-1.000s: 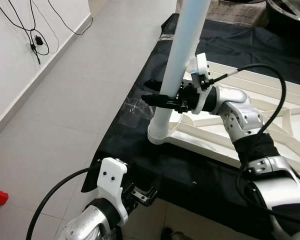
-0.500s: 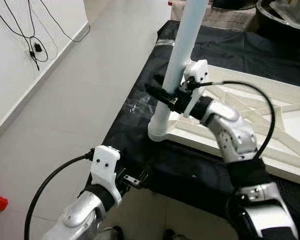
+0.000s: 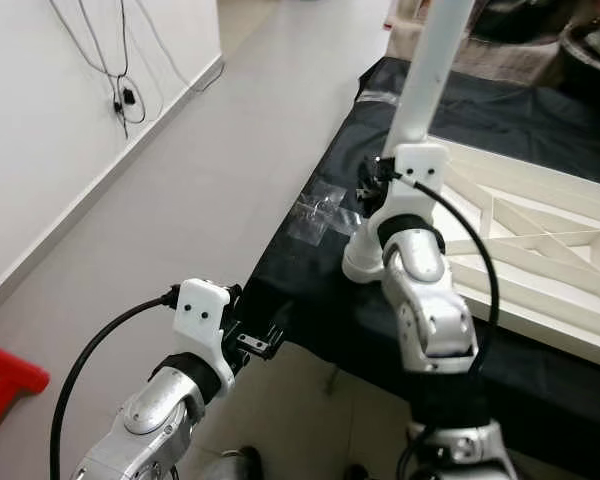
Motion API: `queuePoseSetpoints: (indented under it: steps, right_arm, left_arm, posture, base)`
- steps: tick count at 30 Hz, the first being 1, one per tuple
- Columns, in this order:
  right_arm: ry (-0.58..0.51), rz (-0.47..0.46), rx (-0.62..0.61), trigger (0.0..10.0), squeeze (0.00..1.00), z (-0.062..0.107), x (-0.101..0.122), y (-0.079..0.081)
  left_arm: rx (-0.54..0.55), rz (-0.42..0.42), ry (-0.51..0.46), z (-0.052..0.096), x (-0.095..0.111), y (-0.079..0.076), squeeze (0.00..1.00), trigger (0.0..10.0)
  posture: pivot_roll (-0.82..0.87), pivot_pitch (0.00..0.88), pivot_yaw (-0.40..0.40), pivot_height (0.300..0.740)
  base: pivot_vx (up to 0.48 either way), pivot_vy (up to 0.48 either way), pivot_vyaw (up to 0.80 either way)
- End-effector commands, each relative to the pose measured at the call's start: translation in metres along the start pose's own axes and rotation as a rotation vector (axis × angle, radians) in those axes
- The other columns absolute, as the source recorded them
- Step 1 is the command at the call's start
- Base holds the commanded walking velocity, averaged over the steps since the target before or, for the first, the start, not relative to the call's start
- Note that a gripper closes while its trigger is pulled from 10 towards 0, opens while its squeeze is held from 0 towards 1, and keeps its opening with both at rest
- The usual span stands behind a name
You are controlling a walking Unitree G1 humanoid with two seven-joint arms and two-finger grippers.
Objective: Building children table
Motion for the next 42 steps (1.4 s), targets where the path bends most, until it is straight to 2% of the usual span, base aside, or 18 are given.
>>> queuePoseSetpoints:
  steps: [1,2,3,5,7,10,12,13,17,21,34,42]
  right_arm:
    - [0.162,-0.037,-0.081,10.0,0.0,0.011,-0.041,0.008]
    - [0.162,-0.037,-0.081,10.0,0.0,0.011,-0.041,0.008]
    - [0.168,-0.065,-0.137,10.0,0.0,0.012,-0.041,0.007]
    - [0.168,-0.065,-0.137,10.0,0.0,0.012,-0.041,0.007]
    - [0.168,-0.087,-0.252,10.0,0.0,0.009,-0.042,0.004]
    - [0.179,-0.094,-0.309,10.0,0.0,0.008,-0.044,0.001]
    - [0.191,-0.107,-0.411,10.0,0.0,0.003,-0.047,-0.009]
    - [0.191,-0.107,-0.411,10.0,0.0,0.003,-0.047,-0.009]
    - [0.18,-0.127,-0.564,10.0,0.0,-0.01,-0.043,-0.032]
    - [0.171,-0.137,-0.627,10.0,0.0,-0.013,-0.041,-0.042]
    - [0.227,-0.195,-0.734,10.0,0.0,-0.009,-0.054,-0.05]
    - [0.208,-0.197,-0.681,10.0,0.0,-0.013,-0.052,-0.037]
  left_arm:
    - [0.015,0.007,0.028,0.004,-0.01,0.002,0.0,10.0]
    - [0.015,0.007,0.028,0.004,-0.01,0.002,0.0,10.0]
    - [0.014,0.005,0.028,0.004,-0.01,0.002,0.0,10.0]
    - [0.014,0.005,0.028,0.004,-0.01,0.002,0.0,10.0]
    - [0.014,0.002,0.028,0.005,-0.01,0.002,0.0,10.0]
    - [0.013,0.001,0.028,0.006,-0.009,0.003,0.0,10.0]
    - [0.01,-0.004,0.029,0.007,-0.009,0.003,0.0,10.0]
    - [0.01,-0.004,0.029,0.007,-0.009,0.003,0.0,10.0]
    - [0.002,-0.005,0.031,0.007,-0.009,0.002,0.0,10.0]
    - [-0.01,-0.004,0.034,0.006,-0.01,-0.002,0.0,10.0]
    - [-0.032,-0.003,0.038,0.005,-0.012,-0.007,0.0,10.0]
    - [-0.037,-0.004,0.041,0.006,-0.014,-0.008,0.0,10.0]
  posture:
    - [0.1,0.225,-0.048,0.74]
    - [0.1,0.225,-0.048,0.74]
    - [0.1,0.226,-0.049,0.74]
    - [0.1,0.226,-0.049,0.74]
    - [0.12,0.228,-0.048,0.74]
    - [0.12,0.23,-0.046,0.74]
    - [0.12,0.23,-0.044,0.74]
    - [0.12,0.23,-0.044,0.74]
    - [0.13,0.23,-0.042,0.74]
    - [0.14,0.227,-0.038,0.74]
    - [0.14,0.212,-0.034,0.74]
    - [0.14,0.202,-0.035,0.74]
  base:
    - [0.0,0.0,0.0]
    - [0.0,0.0,0.0]
    - [0.0,0.0,0.0]
    - [0.0,0.0,0.0]
    - [0.0,0.0,0.0]
    - [0.0,0.0,0.0]
    - [0.0,0.0,0.0]
    - [0.0,0.0,0.0]
    - [0.0,0.0,0.0]
    - [0.0,0.0,0.0]
    - [0.0,0.0,0.0]
    - [0.0,0.0,0.0]
Point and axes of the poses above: a point about 5 cm out from each wrist's last joint towards the gripper, its own z axis pointing back from the gripper into the wrist, its own x axis along the axis of the wrist's last joint, y = z × x, the point moved 6 cm from there along -z, pointing out of the wrist towards the gripper, and after that the axes turned 3 degrees about -z, right-handed, at the moved point
